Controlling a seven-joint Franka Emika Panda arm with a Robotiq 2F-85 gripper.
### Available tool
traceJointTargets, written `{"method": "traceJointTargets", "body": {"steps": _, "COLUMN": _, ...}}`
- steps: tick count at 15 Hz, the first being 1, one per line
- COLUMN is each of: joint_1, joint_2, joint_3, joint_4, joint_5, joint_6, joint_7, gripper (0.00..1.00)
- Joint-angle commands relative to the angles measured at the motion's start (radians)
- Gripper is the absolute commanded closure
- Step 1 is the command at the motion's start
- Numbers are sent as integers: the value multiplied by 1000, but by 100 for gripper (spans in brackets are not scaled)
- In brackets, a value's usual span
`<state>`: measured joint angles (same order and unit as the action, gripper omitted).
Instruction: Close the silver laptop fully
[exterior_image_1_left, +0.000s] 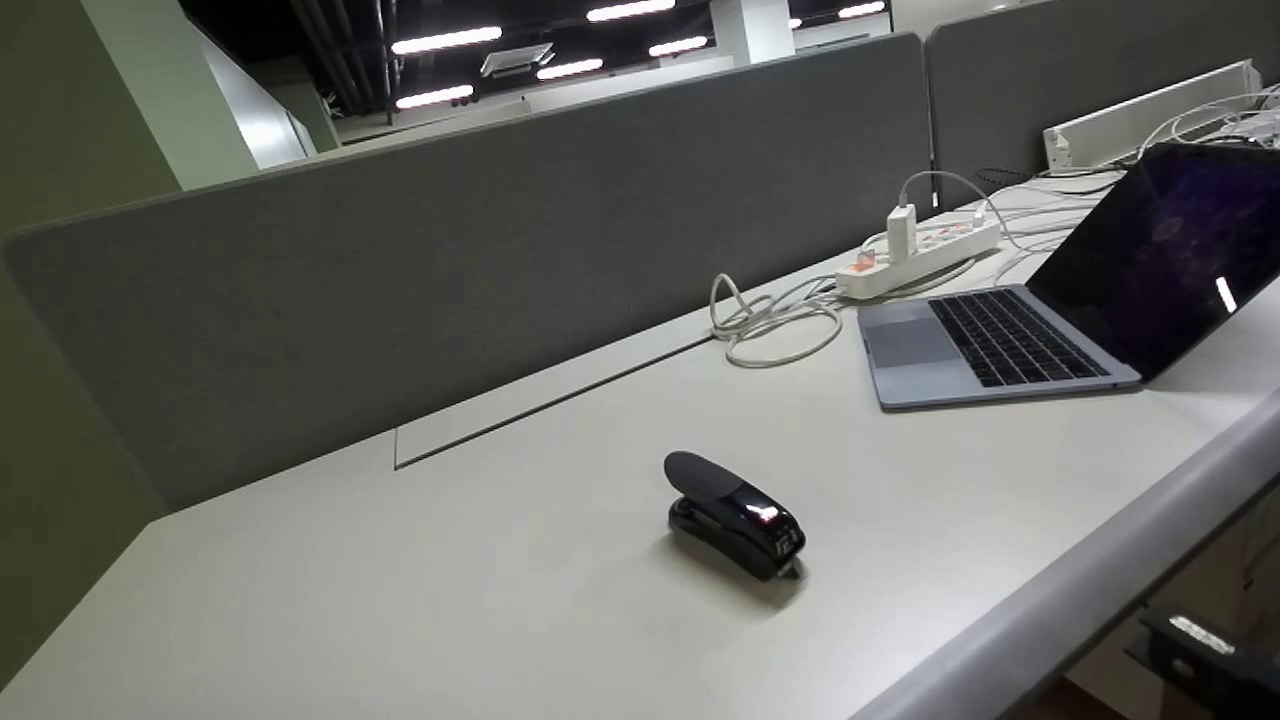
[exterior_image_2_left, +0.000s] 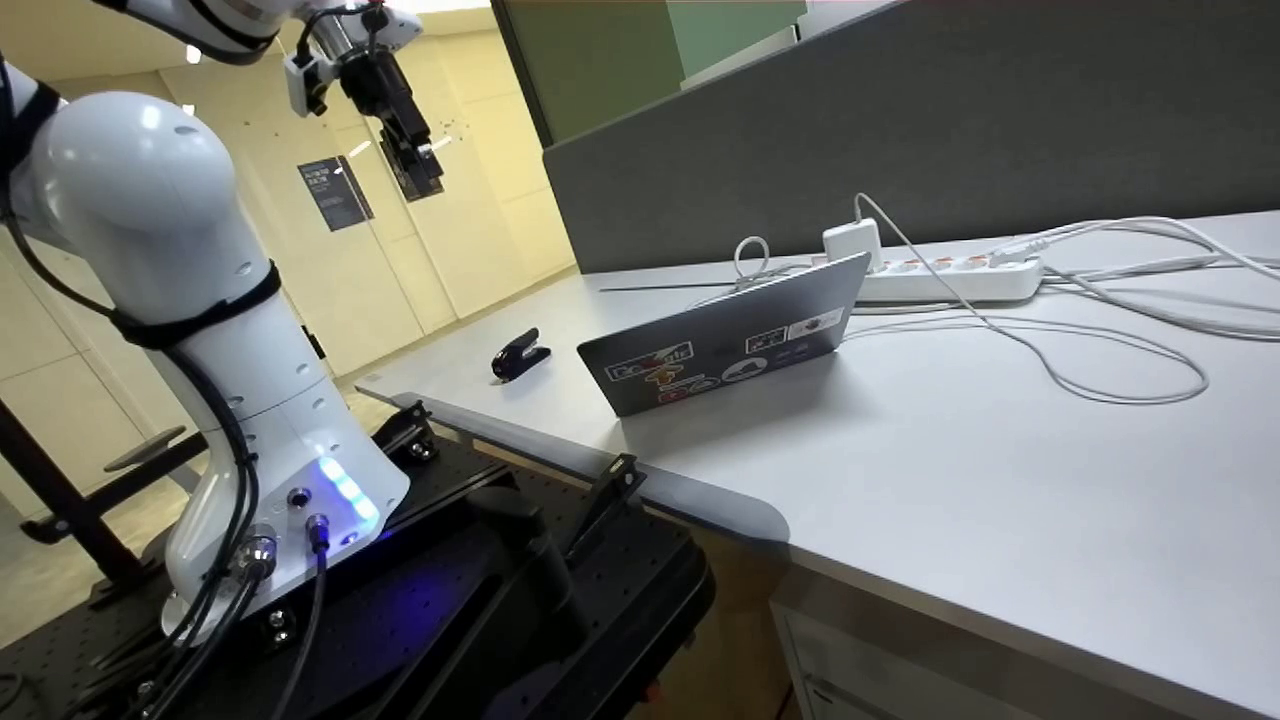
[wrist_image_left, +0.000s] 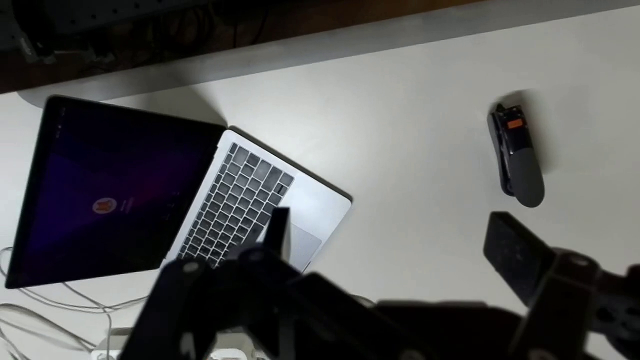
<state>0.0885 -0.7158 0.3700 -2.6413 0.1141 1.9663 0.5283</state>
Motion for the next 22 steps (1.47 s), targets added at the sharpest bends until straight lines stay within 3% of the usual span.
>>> {"method": "traceJointTargets", "body": {"steps": 1, "joint_1": -7, "joint_2": -164, "joint_3": -46, "joint_4": -181, "joint_5": -11, "joint_6": 54, "joint_7": 25, "gripper": 0}}
{"method": "traceJointTargets", "body": {"steps": 2, "joint_1": -20, "joint_2": -199, "joint_3": -54, "joint_4": -226, "joint_5": -25, "joint_6": 70, "joint_7": 19, "gripper": 0}}
{"method": "traceJointTargets", "body": {"steps": 3, "joint_1": -58, "joint_2": -156, "joint_3": -60, "joint_4": -157, "joint_5": -48, "joint_6": 52, "joint_7": 20, "gripper": 0}}
{"method": "traceJointTargets", "body": {"steps": 8, "joint_1": -177, "joint_2": -230, "joint_3": -164, "joint_4": -155, "joint_5": -77, "joint_6": 25, "joint_7": 5, "gripper": 0}}
{"method": "traceJointTargets", "body": {"steps": 9, "joint_1": -144, "joint_2": -195, "joint_3": -125, "joint_4": -154, "joint_5": -68, "joint_6": 43, "joint_7": -4, "gripper": 0}}
{"method": "traceJointTargets", "body": {"steps": 11, "joint_1": -181, "joint_2": -214, "joint_3": -157, "joint_4": -153, "joint_5": -70, "joint_6": 38, "joint_7": -11, "gripper": 0}}
{"method": "traceJointTargets", "body": {"steps": 16, "joint_1": -203, "joint_2": -214, "joint_3": -157, "joint_4": -150, "joint_5": -96, "joint_6": 34, "joint_7": -18, "gripper": 0}}
{"method": "traceJointTargets", "body": {"steps": 19, "joint_1": -245, "joint_2": -228, "joint_3": -221, "joint_4": -153, "joint_5": -156, "joint_6": 10, "joint_7": -91, "gripper": 0}}
{"method": "traceJointTargets", "body": {"steps": 22, "joint_1": -331, "joint_2": -215, "joint_3": -335, "joint_4": -153, "joint_5": -234, "joint_6": 2, "joint_7": -191, "gripper": 0}}
